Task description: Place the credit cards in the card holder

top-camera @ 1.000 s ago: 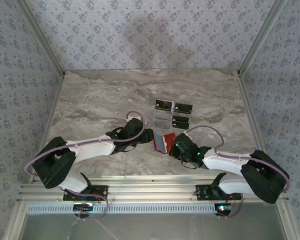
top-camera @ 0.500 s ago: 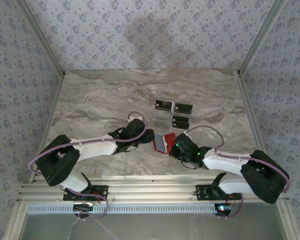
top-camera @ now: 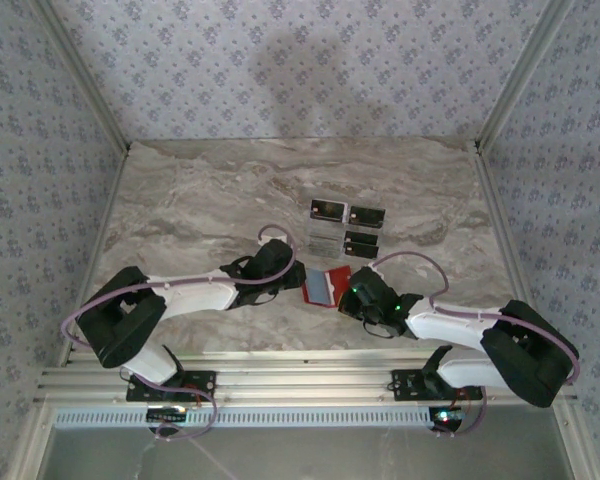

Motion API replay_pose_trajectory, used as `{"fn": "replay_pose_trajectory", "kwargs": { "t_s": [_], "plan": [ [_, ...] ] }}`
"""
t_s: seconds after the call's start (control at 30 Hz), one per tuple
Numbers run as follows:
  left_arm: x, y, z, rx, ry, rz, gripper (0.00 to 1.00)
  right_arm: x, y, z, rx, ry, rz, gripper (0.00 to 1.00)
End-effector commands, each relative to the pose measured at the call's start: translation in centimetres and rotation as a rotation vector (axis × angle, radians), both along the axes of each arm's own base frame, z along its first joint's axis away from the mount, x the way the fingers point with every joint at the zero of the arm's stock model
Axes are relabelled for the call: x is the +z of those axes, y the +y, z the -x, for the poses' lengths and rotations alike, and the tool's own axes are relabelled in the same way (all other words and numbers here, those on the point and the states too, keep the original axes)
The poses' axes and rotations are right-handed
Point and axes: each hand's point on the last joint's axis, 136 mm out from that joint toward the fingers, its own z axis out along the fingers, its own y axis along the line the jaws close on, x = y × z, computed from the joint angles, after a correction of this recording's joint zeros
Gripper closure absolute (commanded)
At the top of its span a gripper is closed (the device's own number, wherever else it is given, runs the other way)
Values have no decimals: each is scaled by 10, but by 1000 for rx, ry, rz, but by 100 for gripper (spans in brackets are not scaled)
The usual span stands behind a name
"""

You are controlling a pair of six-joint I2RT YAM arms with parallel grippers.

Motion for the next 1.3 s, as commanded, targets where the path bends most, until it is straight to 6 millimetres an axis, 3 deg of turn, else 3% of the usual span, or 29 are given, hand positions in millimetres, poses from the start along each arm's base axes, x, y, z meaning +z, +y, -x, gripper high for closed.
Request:
{"fn": "replay_pose_trajectory", "kwargs": {
  "t_s": [0.0,0.17,0.37,0.43,0.5,0.6,0.73,0.87,0.97,1.27],
  "plan": [
    [9,-9,-2,-14,-22,28,89,-16,-19,7,-42,41,65,100],
    [14,-13,-4,-19,-36,39,100,-16,-19,7,-39,41,63,100],
    [23,-19,-4,-30,-63,60,100,-10,-10,6,5,35,37,98],
    [25,-15,-5,-15,-75,48,100,-5,-4,6,37,33,24,83],
    [29,-5,-6,11,-87,16,100,4,-1,6,64,21,22,61],
    [37,9,-7,31,-120,-40,100,18,-2,7,76,-2,17,42],
    [46,26,-6,35,-151,-115,100,36,-12,9,71,-24,7,33],
    [50,36,-2,20,-160,-174,100,46,-20,9,65,-39,-4,34],
    [53,42,-1,10,-159,-223,100,50,-16,4,82,-47,-27,40],
    [57,39,-2,-18,-144,-262,100,55,35,-18,205,-55,-80,75]
  ]
}}
